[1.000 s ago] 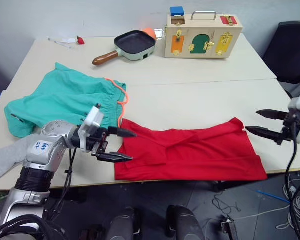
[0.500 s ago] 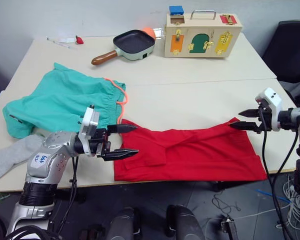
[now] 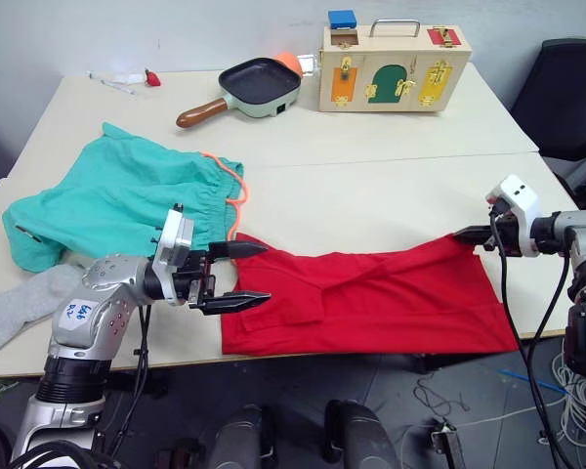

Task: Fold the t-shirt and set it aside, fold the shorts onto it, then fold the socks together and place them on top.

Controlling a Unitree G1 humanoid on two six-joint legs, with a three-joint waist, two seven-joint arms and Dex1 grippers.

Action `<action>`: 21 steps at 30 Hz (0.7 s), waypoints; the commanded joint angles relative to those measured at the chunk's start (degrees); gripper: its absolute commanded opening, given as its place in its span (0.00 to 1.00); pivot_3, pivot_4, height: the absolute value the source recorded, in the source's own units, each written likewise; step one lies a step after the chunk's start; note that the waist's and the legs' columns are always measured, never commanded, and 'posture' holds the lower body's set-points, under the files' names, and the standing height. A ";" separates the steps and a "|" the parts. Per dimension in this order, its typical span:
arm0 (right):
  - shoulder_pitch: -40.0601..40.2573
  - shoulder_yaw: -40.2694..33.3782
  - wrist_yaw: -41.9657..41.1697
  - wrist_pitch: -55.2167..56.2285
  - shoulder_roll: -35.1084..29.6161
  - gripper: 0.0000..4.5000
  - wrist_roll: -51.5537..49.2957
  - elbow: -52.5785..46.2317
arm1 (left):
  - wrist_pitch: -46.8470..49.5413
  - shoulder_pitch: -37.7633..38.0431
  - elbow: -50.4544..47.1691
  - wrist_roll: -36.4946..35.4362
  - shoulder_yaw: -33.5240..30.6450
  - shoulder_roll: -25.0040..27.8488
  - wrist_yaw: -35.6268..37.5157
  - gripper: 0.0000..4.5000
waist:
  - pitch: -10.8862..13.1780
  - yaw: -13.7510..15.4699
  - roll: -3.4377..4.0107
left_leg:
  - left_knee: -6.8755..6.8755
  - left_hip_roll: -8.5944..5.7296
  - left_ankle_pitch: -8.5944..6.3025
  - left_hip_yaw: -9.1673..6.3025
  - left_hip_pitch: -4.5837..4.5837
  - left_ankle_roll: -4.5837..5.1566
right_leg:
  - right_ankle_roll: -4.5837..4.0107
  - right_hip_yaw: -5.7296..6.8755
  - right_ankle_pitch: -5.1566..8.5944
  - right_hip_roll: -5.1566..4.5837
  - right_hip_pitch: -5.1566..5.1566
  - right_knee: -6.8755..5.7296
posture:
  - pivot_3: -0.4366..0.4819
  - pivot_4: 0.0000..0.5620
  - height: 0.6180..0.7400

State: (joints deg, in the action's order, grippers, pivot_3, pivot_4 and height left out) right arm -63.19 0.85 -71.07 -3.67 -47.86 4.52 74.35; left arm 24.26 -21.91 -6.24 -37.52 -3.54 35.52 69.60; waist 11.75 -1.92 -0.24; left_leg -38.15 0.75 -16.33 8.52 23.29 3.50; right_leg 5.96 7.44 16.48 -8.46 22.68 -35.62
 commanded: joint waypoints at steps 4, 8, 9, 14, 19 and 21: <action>-2.49 -1.76 0.35 -0.82 -2.40 0.01 -0.34 -0.33 | -2.28 -0.87 -0.10 1.14 0.04 -0.10 0.55 1.00 | 0.00 0.14 0.00 | 0.00 0.00 0.00 0.00 0.00 0.00 | 0.00 0.00 0.00 0.00 0.00 0.01 | 0.48 0.27 1.00; -2.39 -1.99 -1.48 -0.92 -2.34 0.01 -0.49 -0.53 | -2.63 -0.92 -0.02 1.36 0.23 -0.40 0.57 1.00 | 0.00 0.04 0.01 | 0.00 0.00 0.00 0.00 0.00 0.00 | 0.00 -0.01 0.00 -0.01 0.00 0.04 | 0.48 0.27 1.00; -2.24 -2.12 -1.83 -0.58 -2.45 0.01 -0.61 -0.67 | -2.69 -0.92 0.02 1.42 0.22 -0.46 0.60 1.00 | 0.00 0.03 0.01 | 0.01 0.00 0.00 0.00 0.00 0.00 | 0.00 0.00 0.00 -0.01 0.00 0.03 | 0.48 0.27 1.00; -1.52 -2.45 -4.62 -0.77 -3.54 0.01 -0.98 -0.87 | -2.93 -0.94 0.31 1.76 0.17 -0.61 0.84 1.00 | 0.00 0.02 0.01 | 0.01 0.01 0.00 0.00 0.00 0.00 | 0.00 0.00 0.00 0.00 0.00 0.01 | 0.48 0.27 1.00; -0.43 -3.50 -10.76 -0.55 -4.91 0.01 -2.75 -2.00 | -3.18 -0.98 0.57 2.06 0.26 -0.80 1.03 1.00 | 0.01 0.13 0.01 | 0.01 0.00 0.00 0.00 0.00 0.00 | 0.00 0.00 0.00 -0.01 0.00 0.03 | 0.48 0.27 1.00; 0.28 -3.99 -14.03 -0.47 -5.75 0.01 -3.86 -2.86 | -3.36 -0.96 0.72 2.19 0.31 -0.85 1.11 1.00 | 0.00 0.12 0.01 | 0.01 0.00 0.00 0.00 0.00 0.00 | 0.00 0.00 0.00 -0.01 0.00 0.03 | 0.48 0.27 1.00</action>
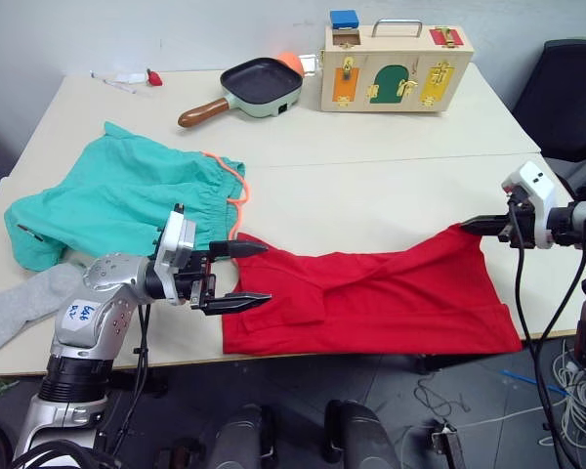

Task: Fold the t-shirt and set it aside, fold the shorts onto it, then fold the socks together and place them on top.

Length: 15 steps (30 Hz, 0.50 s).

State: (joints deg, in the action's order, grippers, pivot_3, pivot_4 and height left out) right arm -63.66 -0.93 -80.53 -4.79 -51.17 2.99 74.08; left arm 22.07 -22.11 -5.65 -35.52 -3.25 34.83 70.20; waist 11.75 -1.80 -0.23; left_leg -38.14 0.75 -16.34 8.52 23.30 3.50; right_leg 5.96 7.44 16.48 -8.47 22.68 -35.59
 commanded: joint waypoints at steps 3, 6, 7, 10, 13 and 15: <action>3.42 -3.51 -8.72 2.23 -4.30 0.01 -4.11 -4.77 | -1.55 -0.75 0.58 0.43 0.12 -0.10 0.80 1.00 | 0.00 0.04 0.00 | 0.00 0.00 0.00 0.00 0.00 0.00 | 0.00 0.01 0.00 0.00 0.00 0.00 | 0.48 0.27 1.00; 7.51 -5.08 -10.64 6.24 -5.85 0.01 -6.03 -7.27 | -1.93 -0.87 1.16 0.60 0.24 -0.05 1.12 1.00 | 0.00 0.09 0.00 | -0.01 0.00 0.00 0.00 0.00 0.00 | 0.00 0.01 0.00 -0.01 0.00 0.01 | 0.48 0.27 1.00; 9.11 -6.45 -10.92 8.20 -5.99 0.01 -7.54 -8.11 | -2.08 -0.97 1.45 0.64 0.32 -0.05 1.23 1.00 | 0.00 0.17 0.00 | -0.01 0.00 0.00 0.00 -0.01 0.00 | 0.00 0.01 0.00 -0.01 0.00 0.02 | 0.48 0.27 1.00; 13.77 -8.59 -11.42 11.04 -5.64 0.01 -9.99 -9.36 | -2.45 -1.19 2.17 0.97 0.82 -0.16 1.53 1.00 | 0.00 0.13 0.00 | -0.01 0.00 0.00 0.00 -0.01 0.00 | 0.00 0.02 0.00 -0.01 -0.02 0.03 | 0.48 0.27 1.00; 16.96 -9.12 -10.71 13.95 -4.79 0.01 -11.04 -10.32 | -2.50 -1.51 2.59 1.20 1.31 -0.06 2.00 1.00 | 0.00 0.09 0.00 | -0.03 0.00 0.00 0.02 -0.04 0.00 | 0.00 0.01 0.00 -0.01 -0.03 0.04 | 0.48 0.27 1.00; 19.03 -9.70 -10.47 15.74 -4.24 0.01 -11.99 -10.48 | -2.35 -1.65 2.56 1.18 1.46 -0.03 2.11 1.00 | 0.00 0.08 0.00 | -0.04 0.00 0.01 0.02 -0.05 0.00 | 0.00 0.01 0.00 -0.02 -0.02 0.04 | 0.48 0.27 1.00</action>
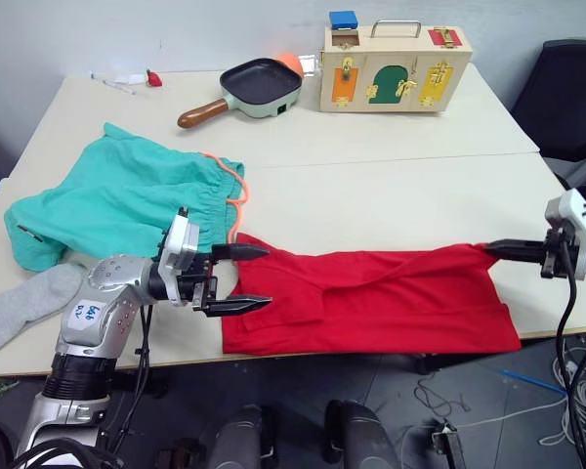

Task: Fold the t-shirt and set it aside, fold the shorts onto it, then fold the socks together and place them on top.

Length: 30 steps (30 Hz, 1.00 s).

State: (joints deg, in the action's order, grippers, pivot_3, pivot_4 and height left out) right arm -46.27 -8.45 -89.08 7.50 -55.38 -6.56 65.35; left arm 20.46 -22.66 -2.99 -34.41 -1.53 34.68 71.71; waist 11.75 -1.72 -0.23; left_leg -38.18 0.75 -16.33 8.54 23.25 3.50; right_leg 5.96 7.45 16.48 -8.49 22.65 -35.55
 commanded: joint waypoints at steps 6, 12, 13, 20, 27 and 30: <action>5.82 -4.50 -0.56 10.03 1.63 0.01 -5.31 -2.64 | -0.41 -1.22 0.18 0.07 -0.40 0.81 1.17 1.00 | 0.00 0.01 0.00 | 0.00 0.00 0.00 0.00 -0.02 0.00 | 0.00 -0.02 0.00 -0.01 0.00 0.00 | 0.48 0.27 1.00; 9.88 -4.97 -3.12 2.87 0.85 0.01 -8.02 -5.74 | -0.49 -1.25 0.49 0.31 -0.52 0.91 1.11 1.00 | 0.00 0.18 0.00 | -0.03 0.00 0.01 -0.05 -0.03 0.01 | 0.00 -0.01 0.00 -0.04 -0.04 0.00 | 0.48 0.27 1.00; 10.43 -5.42 -3.05 3.28 0.68 0.05 -8.60 -6.52 | -0.57 -1.19 0.51 0.38 -0.50 0.86 1.09 1.00 | 0.00 0.19 0.00 | -0.06 0.00 0.01 -0.08 -0.03 0.01 | 0.00 0.01 0.00 -0.05 -0.05 -0.01 | 0.48 0.27 1.00; 13.86 -6.35 -3.11 0.46 -4.04 0.51 -10.23 -9.47 | -1.59 -0.42 0.70 1.86 -0.42 0.43 -0.16 1.00 | -0.02 0.25 0.05 | -0.04 -0.01 0.00 -0.10 -0.04 0.01 | 0.00 0.03 0.00 -0.07 -0.05 0.00 | 0.48 0.27 1.00; 11.24 -7.27 0.85 -9.03 -3.88 1.00 -14.35 -20.01 | -1.79 -0.16 1.03 2.84 -0.12 -0.43 -2.06 0.96 | -0.04 -0.28 0.09 | -0.02 0.04 -0.04 -0.09 -0.07 -0.06 | -0.01 -0.01 0.00 -0.06 -0.05 0.01 | 0.48 0.27 1.00; 13.73 -3.58 8.00 -19.03 -2.34 1.00 -12.80 -32.24 | -3.84 -2.71 4.03 6.36 0.72 -2.23 -5.55 0.80 | -0.05 0.02 0.11 | -0.01 0.07 -0.04 -0.10 -0.08 -0.07 | -0.03 0.00 0.01 -0.07 -0.02 -0.04 | 0.48 0.27 1.00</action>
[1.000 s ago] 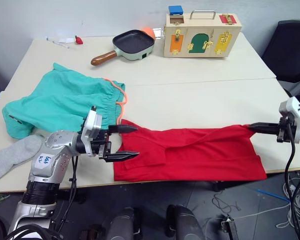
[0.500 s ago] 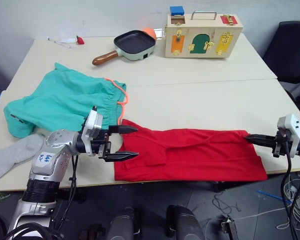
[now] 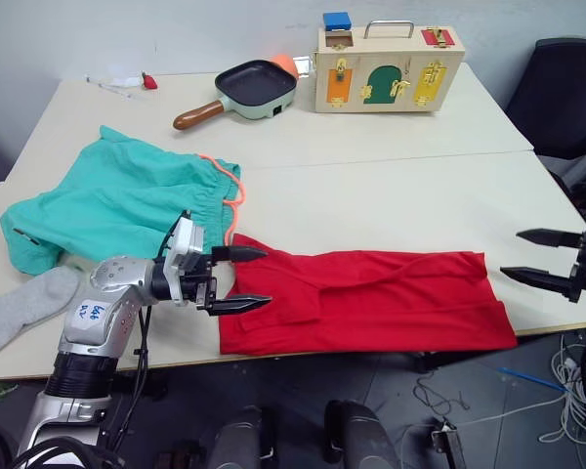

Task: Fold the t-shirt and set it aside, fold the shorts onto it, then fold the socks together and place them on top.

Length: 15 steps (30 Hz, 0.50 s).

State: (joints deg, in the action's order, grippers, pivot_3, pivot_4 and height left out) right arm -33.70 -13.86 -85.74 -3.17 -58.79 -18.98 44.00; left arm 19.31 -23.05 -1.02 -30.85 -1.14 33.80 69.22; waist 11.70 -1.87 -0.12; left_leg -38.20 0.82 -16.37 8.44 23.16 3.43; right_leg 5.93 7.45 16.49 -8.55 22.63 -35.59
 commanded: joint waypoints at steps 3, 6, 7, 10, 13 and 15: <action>1.83 4.22 9.01 -12.15 3.80 0.85 0.40 -18.53 | -4.14 -4.81 5.17 6.24 2.30 -3.30 -5.24 0.59 | -0.01 0.52 -0.01 | -0.02 0.00 -0.10 -0.02 0.02 -0.18 | 0.00 0.02 0.00 -0.02 0.01 0.00 | 0.48 0.27 1.00; -0.18 7.40 12.94 -10.85 6.19 0.62 3.80 -19.57 | -4.82 -6.68 7.69 9.38 4.80 -5.11 -6.97 0.37 | -0.01 1.11 0.00 | -0.02 -0.10 -0.17 0.00 0.08 -0.21 | 0.01 0.04 -0.01 -0.05 0.04 0.00 | 0.48 0.27 1.00; -1.39 8.92 14.55 -9.96 6.95 0.54 5.63 -18.91 | -5.11 -7.29 8.63 10.48 5.27 -5.73 -8.11 0.29 | -0.01 1.25 0.00 | -0.02 -0.10 -0.11 0.00 0.12 -0.09 | 0.02 0.05 -0.02 -0.04 0.04 0.02 | 0.48 0.27 1.00; -4.43 13.16 16.84 -9.44 9.00 0.29 9.62 -17.83 | -5.46 -9.36 12.16 13.43 6.62 -8.29 -11.54 0.07 | -0.01 1.36 0.00 | -0.02 -0.11 -0.02 0.06 0.14 0.08 | 0.03 0.04 -0.02 -0.02 0.09 0.03 | 0.48 0.27 1.00; -6.77 16.70 17.98 -10.39 10.60 0.05 12.75 -16.91 | -6.76 -10.78 14.63 16.47 8.89 -10.44 -13.17 0.00 | -0.01 1.47 -0.01 | -0.02 -0.09 -0.01 0.06 0.15 0.08 | 0.03 0.05 -0.02 0.01 0.10 0.02 | 0.48 0.27 1.00; -7.60 18.76 17.73 -11.64 10.66 0.01 14.46 -16.64 | -7.44 -11.11 15.83 17.98 9.79 -11.42 -14.27 0.00 | -0.01 1.55 -0.01 | -0.02 -0.08 -0.01 0.06 0.14 0.09 | 0.03 0.08 -0.02 0.02 0.10 0.00 | 0.48 0.27 1.00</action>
State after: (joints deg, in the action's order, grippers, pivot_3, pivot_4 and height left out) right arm -40.30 4.27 -68.10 -13.97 -47.36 -6.16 27.40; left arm 13.24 -33.45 14.50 -14.14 8.10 22.75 55.90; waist 11.69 -0.32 -0.13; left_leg -38.21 0.74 -16.38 8.50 23.31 3.53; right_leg 5.96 7.55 16.47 -8.52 22.73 -35.63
